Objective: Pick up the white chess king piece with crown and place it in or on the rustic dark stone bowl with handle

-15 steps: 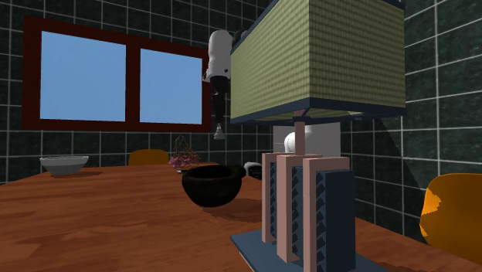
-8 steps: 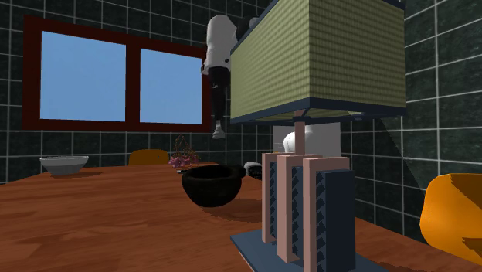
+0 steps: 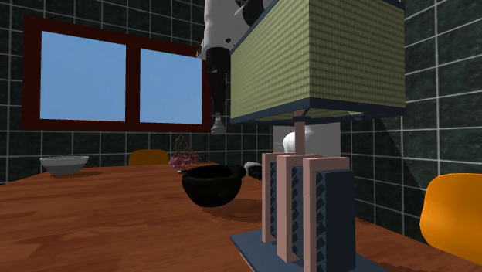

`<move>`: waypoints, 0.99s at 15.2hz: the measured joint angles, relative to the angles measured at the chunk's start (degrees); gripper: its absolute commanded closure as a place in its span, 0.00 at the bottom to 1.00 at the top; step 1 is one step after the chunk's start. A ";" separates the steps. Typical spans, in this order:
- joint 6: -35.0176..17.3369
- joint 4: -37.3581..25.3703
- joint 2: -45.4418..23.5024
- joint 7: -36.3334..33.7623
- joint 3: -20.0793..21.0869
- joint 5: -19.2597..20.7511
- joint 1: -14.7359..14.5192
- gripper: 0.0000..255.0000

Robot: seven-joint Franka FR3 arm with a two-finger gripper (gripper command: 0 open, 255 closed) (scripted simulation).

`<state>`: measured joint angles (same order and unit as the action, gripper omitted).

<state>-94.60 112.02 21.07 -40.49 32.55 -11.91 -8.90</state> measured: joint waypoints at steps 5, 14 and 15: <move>-3.39 1.57 -1.69 -2.09 2.12 0.12 -0.31 1.00; -9.98 8.35 -1.46 -1.76 2.93 -0.52 -0.71 1.00; -10.85 9.24 -1.45 -1.67 3.01 -0.60 -0.75 1.00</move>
<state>-105.45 121.26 19.63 -42.16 35.56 -12.51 -9.65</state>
